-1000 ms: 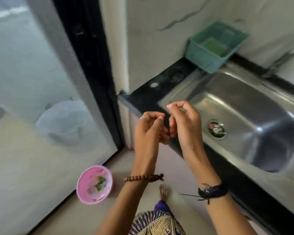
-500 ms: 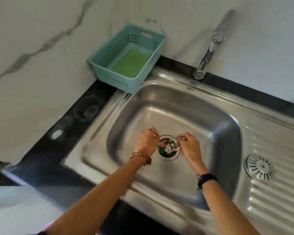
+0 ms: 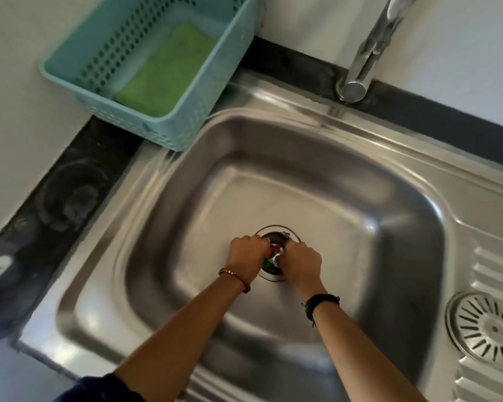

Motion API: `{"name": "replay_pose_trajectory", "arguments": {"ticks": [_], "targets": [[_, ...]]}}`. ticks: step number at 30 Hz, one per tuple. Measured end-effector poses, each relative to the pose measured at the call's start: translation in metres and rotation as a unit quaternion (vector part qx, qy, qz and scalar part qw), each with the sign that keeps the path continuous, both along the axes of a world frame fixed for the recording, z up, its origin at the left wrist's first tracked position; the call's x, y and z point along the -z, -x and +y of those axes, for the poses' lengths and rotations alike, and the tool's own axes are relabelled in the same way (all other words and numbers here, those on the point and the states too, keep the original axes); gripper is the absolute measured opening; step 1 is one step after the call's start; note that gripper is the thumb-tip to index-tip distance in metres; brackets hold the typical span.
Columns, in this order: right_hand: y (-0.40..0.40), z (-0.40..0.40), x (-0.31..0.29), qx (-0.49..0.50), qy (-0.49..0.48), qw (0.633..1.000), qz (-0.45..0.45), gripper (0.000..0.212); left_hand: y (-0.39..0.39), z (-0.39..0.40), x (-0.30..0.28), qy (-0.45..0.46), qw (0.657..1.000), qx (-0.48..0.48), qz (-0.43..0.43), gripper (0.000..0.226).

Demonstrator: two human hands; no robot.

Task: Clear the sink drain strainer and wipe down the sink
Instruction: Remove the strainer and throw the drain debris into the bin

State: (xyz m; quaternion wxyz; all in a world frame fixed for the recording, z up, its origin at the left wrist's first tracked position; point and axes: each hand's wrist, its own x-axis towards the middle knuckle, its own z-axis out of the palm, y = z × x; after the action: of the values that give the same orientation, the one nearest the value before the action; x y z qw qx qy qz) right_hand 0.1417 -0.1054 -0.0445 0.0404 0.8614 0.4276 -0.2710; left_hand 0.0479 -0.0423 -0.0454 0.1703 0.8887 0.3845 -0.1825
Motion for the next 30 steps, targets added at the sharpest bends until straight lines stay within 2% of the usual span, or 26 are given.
{"name": "replay_pose_trajectory", "arguments": {"ticks": [2,5,11,14,19,24,27,30], "targets": [[-0.002,0.0,0.0,0.01,0.006,1.0,0.006,0.025,-0.002,0.001,-0.001,0.01,1.0,-0.018,-0.003,0.023],[-0.01,0.0,-0.008,0.088,-0.024,0.994,0.066,0.025,-0.002,0.005,-0.007,0.032,0.994,-0.092,-0.042,0.026],[-0.022,-0.003,-0.042,0.234,-0.122,0.943,0.202,0.017,0.007,0.01,-0.038,0.094,0.955,-0.258,-0.109,0.02],[-0.016,-0.002,-0.062,0.309,-0.164,0.894,0.281,0.021,0.015,0.011,-0.061,0.117,0.939,-0.294,-0.134,0.019],[0.011,0.01,-0.11,0.39,-0.231,0.797,0.399,0.028,0.043,0.005,-0.113,0.154,0.892,-0.356,-0.233,0.013],[0.08,0.012,-0.168,0.341,-0.276,0.753,0.491,0.024,0.11,-0.023,-0.165,0.14,0.809,-0.44,-0.362,0.011],[0.143,-0.002,-0.2,0.258,-0.28,0.755,0.533,0.022,0.174,-0.054,-0.192,0.1,0.764,-0.468,-0.433,0.009],[0.21,-0.027,-0.22,0.172,-0.281,0.758,0.564,0.025,0.245,-0.092,-0.213,0.059,0.732,-0.495,-0.464,0.013]]}}
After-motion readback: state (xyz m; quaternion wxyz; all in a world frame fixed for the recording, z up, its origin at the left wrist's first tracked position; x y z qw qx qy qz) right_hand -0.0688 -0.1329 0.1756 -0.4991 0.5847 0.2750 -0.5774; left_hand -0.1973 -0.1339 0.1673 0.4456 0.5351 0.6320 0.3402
